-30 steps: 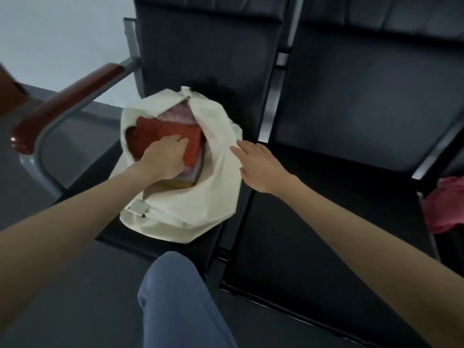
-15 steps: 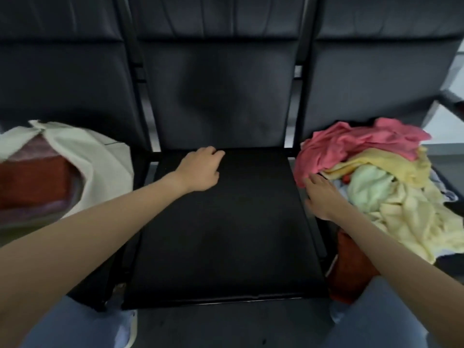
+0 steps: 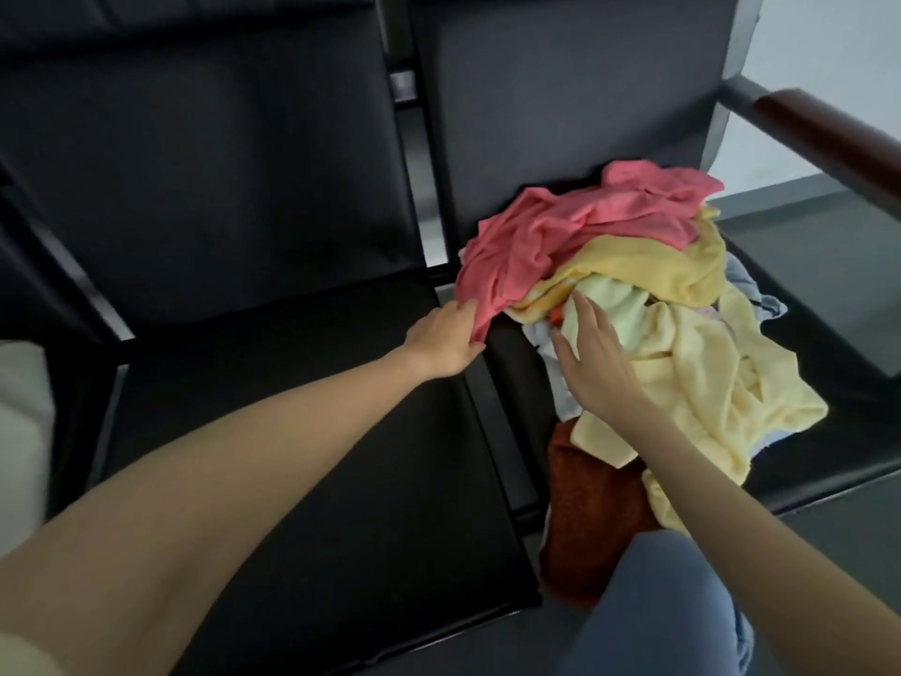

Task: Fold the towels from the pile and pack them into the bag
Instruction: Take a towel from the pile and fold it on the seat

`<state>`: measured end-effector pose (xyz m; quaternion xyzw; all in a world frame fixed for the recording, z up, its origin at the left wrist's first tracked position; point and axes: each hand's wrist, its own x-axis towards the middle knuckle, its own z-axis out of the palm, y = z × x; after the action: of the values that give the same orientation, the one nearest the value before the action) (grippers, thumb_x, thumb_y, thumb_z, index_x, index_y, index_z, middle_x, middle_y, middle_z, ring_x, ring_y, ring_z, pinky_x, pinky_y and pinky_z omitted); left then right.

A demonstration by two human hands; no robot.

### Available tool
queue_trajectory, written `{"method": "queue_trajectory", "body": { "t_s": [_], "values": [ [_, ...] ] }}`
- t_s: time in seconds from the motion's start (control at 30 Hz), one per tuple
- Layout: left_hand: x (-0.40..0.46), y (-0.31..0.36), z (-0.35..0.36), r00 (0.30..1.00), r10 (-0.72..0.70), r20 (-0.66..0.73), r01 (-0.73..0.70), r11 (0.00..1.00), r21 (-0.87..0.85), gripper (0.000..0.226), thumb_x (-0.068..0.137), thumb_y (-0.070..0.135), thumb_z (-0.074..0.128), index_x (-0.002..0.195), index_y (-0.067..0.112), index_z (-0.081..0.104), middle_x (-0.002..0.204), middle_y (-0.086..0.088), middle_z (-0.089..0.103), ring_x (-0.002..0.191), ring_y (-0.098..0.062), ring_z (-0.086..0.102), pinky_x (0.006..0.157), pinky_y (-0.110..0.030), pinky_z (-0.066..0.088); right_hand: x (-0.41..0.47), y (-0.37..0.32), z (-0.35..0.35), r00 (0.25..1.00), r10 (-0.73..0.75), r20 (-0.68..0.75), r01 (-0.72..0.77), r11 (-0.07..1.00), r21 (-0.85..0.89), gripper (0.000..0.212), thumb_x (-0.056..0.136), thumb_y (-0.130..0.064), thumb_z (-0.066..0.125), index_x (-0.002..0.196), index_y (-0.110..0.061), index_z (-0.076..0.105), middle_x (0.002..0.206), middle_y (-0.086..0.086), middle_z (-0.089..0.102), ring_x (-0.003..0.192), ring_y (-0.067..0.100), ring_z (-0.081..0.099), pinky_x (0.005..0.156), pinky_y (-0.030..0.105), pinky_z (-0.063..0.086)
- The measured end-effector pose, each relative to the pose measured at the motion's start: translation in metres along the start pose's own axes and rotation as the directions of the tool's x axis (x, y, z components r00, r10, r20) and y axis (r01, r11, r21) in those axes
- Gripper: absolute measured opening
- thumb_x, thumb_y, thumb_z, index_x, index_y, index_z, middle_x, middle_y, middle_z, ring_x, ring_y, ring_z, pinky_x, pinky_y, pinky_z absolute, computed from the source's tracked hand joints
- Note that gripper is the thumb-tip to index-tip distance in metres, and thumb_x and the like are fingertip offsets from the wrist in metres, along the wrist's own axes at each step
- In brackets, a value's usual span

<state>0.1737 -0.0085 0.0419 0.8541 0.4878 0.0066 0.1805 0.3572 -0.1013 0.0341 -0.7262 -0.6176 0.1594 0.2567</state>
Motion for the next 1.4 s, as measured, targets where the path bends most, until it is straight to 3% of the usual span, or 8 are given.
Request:
{"method": "queue_trajectory", "body": {
  "t_s": [0.17,0.57,0.63,0.73,0.9,1.0,1.23,1.4],
  "values": [
    [0.054,0.004,0.030,0.989,-0.140,-0.037,0.135,0.985,-0.108,0.046,0.094,0.032,0.056,0.131,0.010,0.038,0.125,-0.014,0.053,0.110,-0.034,0.056,0.084,-0.042,0.049,0.009,0.012,0.013,0.996,0.006,-0.091,0.007,0.990,0.138,0.054,0.102,-0.031,0.038,0.149,-0.007,0.022,0.144,0.010,0.037,0.132,0.022,0.037,0.098,0.020,0.028],
    [0.067,0.004,0.034,0.952,-0.183,-0.246,0.108,0.952,-0.287,0.012,0.092,0.013,0.057,0.081,0.008,0.058,0.091,-0.004,0.055,0.088,-0.023,0.058,0.066,-0.032,0.039,0.021,0.011,0.022,0.987,0.131,-0.095,-0.097,0.950,0.298,0.043,0.101,-0.027,0.043,0.137,-0.005,0.038,0.123,0.005,0.054,0.117,0.018,0.049,0.096,0.026,0.038],
    [0.048,0.011,0.018,0.950,-0.122,-0.287,-0.002,0.918,-0.397,0.003,0.091,0.011,0.061,0.088,0.010,0.061,0.094,0.001,0.060,0.087,-0.016,0.059,0.074,-0.030,0.045,0.026,-0.004,0.014,0.957,0.291,0.018,-0.260,0.823,0.505,0.041,0.100,-0.033,0.045,0.132,-0.007,0.044,0.106,0.000,0.062,0.100,0.014,0.056,0.091,0.030,0.046],
    [0.002,0.018,-0.011,0.947,0.002,-0.323,-0.170,0.853,-0.493,0.003,0.092,0.006,0.058,0.091,0.007,0.060,0.088,0.000,0.067,0.083,-0.012,0.064,0.079,-0.031,0.052,0.038,-0.023,0.003,0.869,0.391,0.304,-0.459,0.405,0.791,0.041,0.096,-0.047,0.048,0.116,-0.012,0.054,0.108,0.017,0.063,0.097,0.019,0.062,0.093,0.042,0.052],
    [-0.085,0.009,-0.058,0.913,0.119,-0.391,-0.306,0.834,-0.460,0.004,0.094,0.004,0.055,0.094,0.007,0.059,0.086,-0.001,0.065,0.081,-0.012,0.062,0.077,-0.027,0.049,0.059,-0.050,-0.002,0.841,0.350,0.412,-0.419,-0.060,0.906,0.048,0.094,-0.045,0.050,0.123,-0.007,0.052,0.112,0.014,0.065,0.102,0.026,0.064,0.082,0.037,0.054],
    [-0.134,-0.014,-0.078,0.891,0.154,-0.427,-0.328,0.869,-0.371,0.006,0.094,0.005,0.054,0.092,0.007,0.058,0.084,0.002,0.063,0.080,-0.012,0.059,0.074,-0.027,0.047,0.062,-0.070,-0.001,0.836,0.367,0.408,-0.374,-0.164,0.913,0.056,0.087,-0.034,0.062,0.133,-0.006,0.048,0.125,0.019,0.061,0.112,0.034,0.061,0.094,0.048,0.051],
    [-0.226,-0.122,-0.082,0.878,-0.003,-0.479,-0.068,0.989,-0.130,0.004,0.092,0.012,0.059,0.095,0.014,0.060,0.087,0.010,0.055,0.077,-0.006,0.048,0.071,-0.027,0.041,0.004,-0.146,0.020,0.817,0.437,0.376,-0.421,0.007,0.907,0.009,0.087,-0.007,0.056,0.087,-0.014,0.050,0.053,0.001,0.055,0.044,0.009,0.055,0.047,0.023,0.051],
    [-0.286,-0.176,-0.054,0.797,-0.259,-0.546,0.202,0.966,-0.163,0.008,0.092,0.007,0.057,0.098,0.007,0.063,0.089,-0.004,0.065,0.084,-0.022,0.055,0.073,-0.031,0.040,-0.087,-0.197,0.069,0.876,0.384,0.292,-0.473,0.562,0.678,0.030,0.090,-0.009,0.054,0.062,-0.012,0.044,0.052,0.004,0.046,0.050,0.013,0.045,0.052,0.027,0.042]
  ]
}}
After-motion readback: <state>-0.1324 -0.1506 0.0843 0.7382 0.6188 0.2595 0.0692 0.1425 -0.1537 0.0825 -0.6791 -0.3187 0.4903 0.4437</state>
